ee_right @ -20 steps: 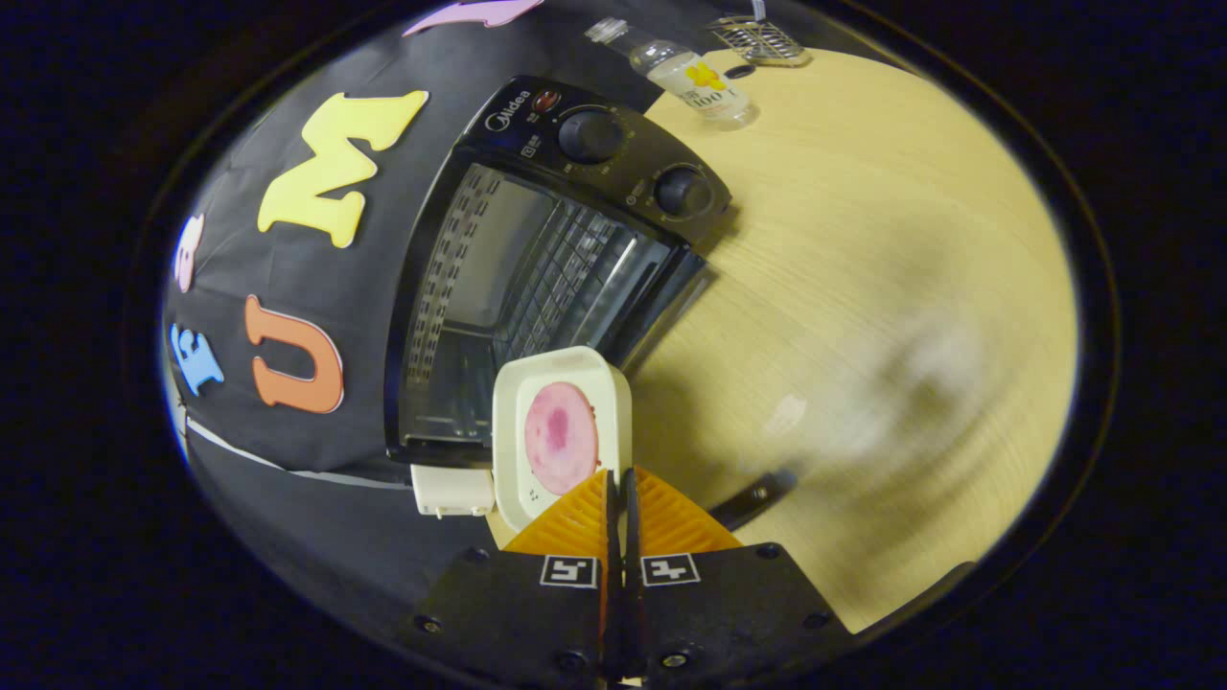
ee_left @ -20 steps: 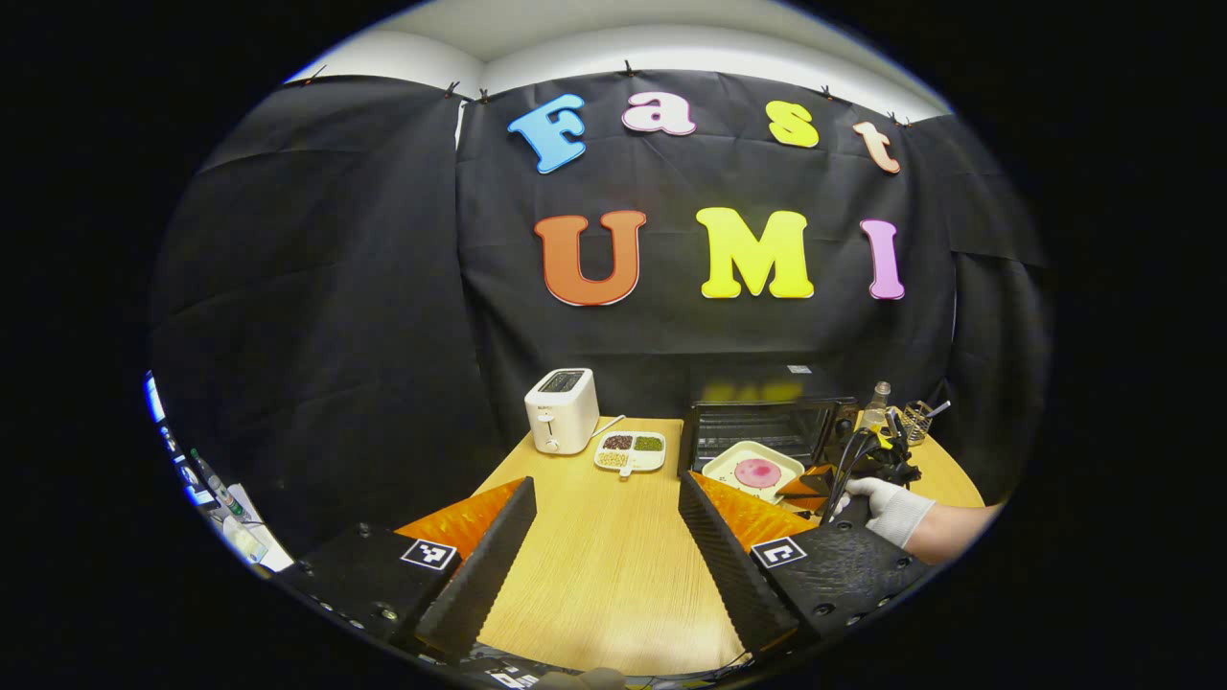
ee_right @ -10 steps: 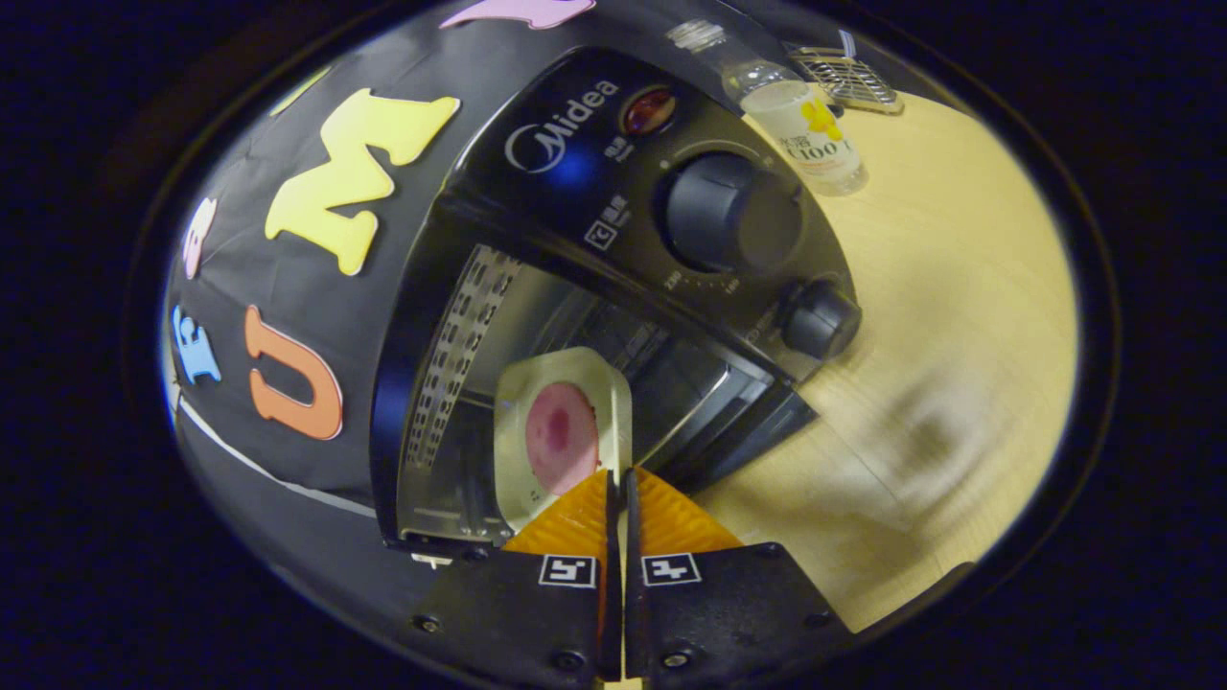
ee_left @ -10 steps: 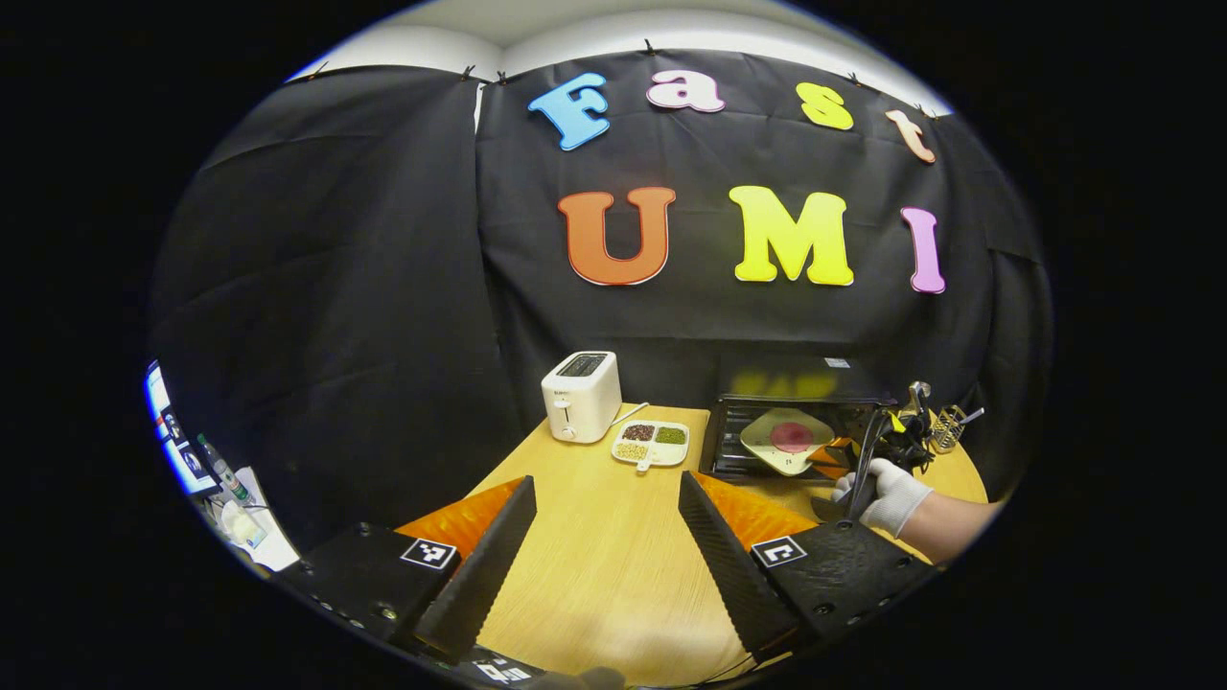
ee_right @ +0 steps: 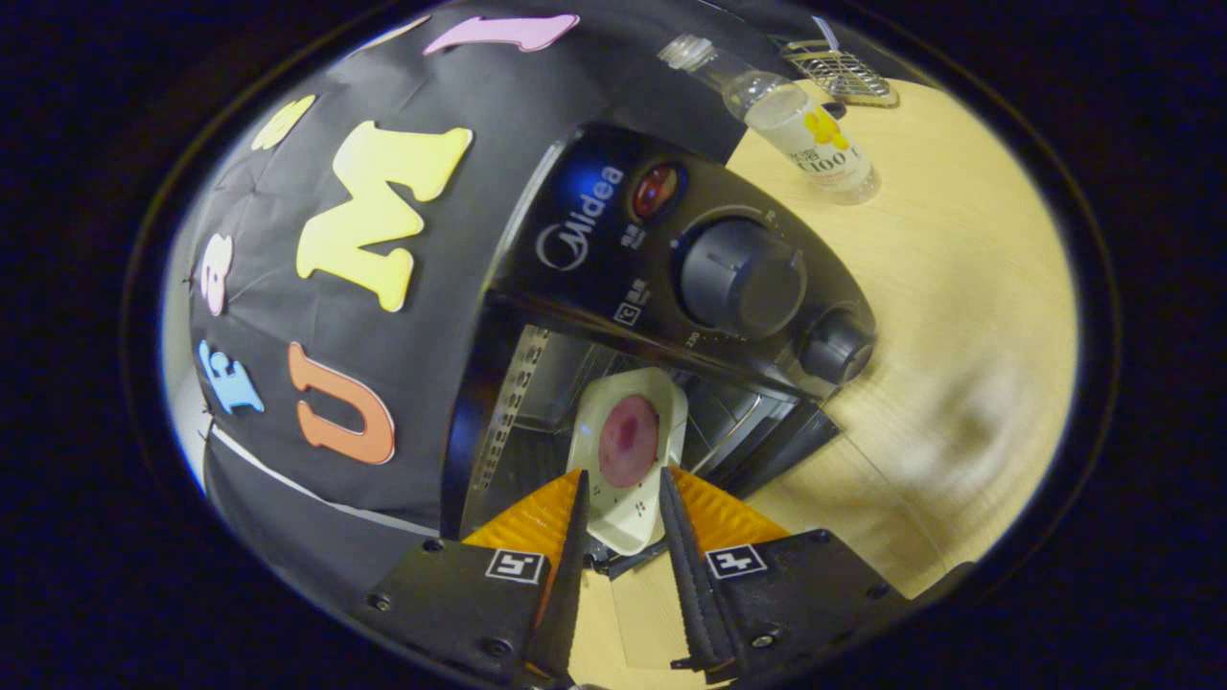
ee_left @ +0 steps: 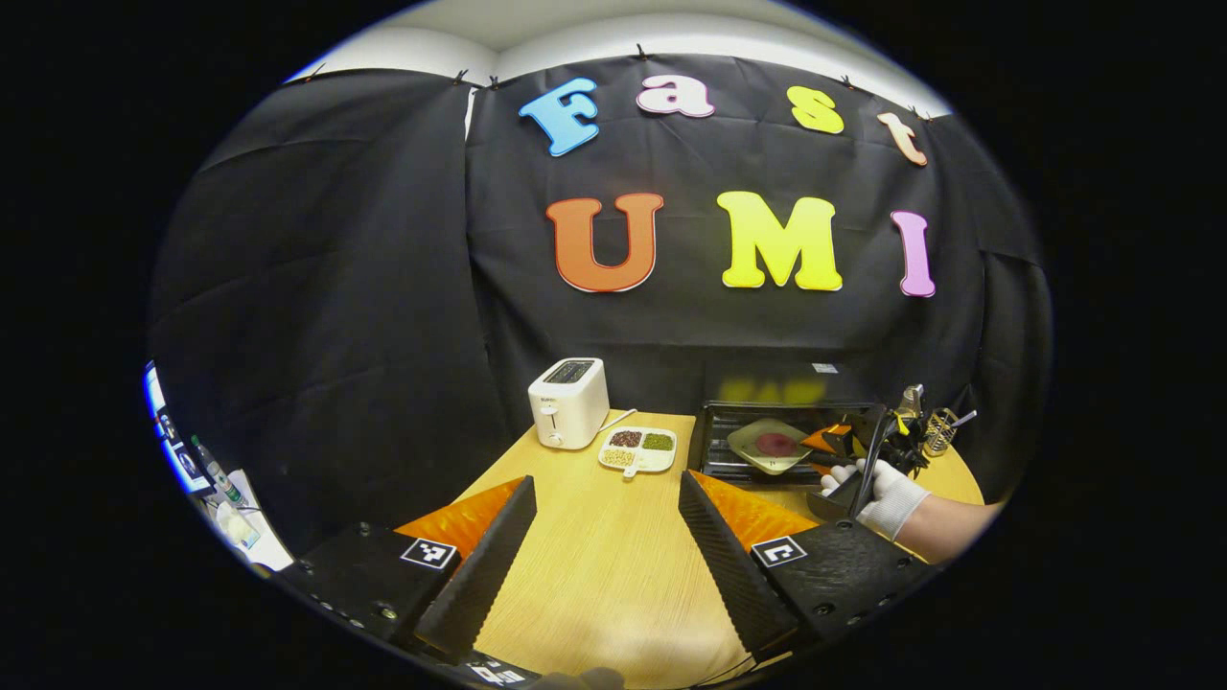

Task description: Open the electric oven with the left hand, put the food in, and close the electric oven.

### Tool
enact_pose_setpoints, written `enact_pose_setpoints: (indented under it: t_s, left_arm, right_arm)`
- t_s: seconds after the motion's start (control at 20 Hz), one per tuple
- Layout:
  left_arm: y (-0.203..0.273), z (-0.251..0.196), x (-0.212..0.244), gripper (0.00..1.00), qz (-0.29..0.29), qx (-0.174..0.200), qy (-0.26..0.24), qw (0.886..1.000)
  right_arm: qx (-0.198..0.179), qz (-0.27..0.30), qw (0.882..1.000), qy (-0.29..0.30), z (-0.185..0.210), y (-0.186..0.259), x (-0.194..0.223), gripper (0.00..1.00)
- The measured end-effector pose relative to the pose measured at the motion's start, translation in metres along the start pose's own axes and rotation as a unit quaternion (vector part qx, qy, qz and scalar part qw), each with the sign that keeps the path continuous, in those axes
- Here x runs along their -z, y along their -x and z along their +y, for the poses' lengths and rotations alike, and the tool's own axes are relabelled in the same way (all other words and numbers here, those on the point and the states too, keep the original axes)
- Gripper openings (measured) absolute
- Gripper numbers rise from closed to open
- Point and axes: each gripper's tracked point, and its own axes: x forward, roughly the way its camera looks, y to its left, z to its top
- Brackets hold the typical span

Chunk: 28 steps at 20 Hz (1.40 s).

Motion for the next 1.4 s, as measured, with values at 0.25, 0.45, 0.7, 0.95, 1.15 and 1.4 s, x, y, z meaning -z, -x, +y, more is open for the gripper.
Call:
enact_pose_setpoints:
  t_s: [0.25,0.45,0.7,0.95,1.15,1.4]
  left_arm:
    - [0.017,0.001,0.002,0.88,-0.016,0.02,-0.001,1.0]
    - [0.034,-0.003,0.011,0.96,-0.022,0.044,0.009,0.999]
    - [0.042,-0.018,0.025,0.96,-0.036,0.084,-0.004,0.996]
    - [0.027,-0.058,0.047,0.96,-0.027,0.122,-0.013,0.992]
    - [-0.003,-0.11,0.085,0.96,0.001,0.146,-0.024,0.989]
    - [-0.05,-0.175,0.151,0.96,0.056,0.162,-0.034,0.985]
  right_arm:
    - [-0.01,0.002,0.999,0.049,0.005,0.06,0.004,0.62]
    - [-0.004,-0.016,0.99,0.141,0.004,0.119,0.004,0.82]
    - [0.034,-0.034,0.959,0.281,-0.016,0.195,0.008,0.92]
    - [0.079,-0.079,0.911,0.396,-0.035,0.271,-0.016,1.0]
    - [0.097,-0.101,0.876,0.461,-0.048,0.32,-0.034,0.95]
    - [0.126,-0.082,0.859,0.489,-0.076,0.358,-0.058,0.96]
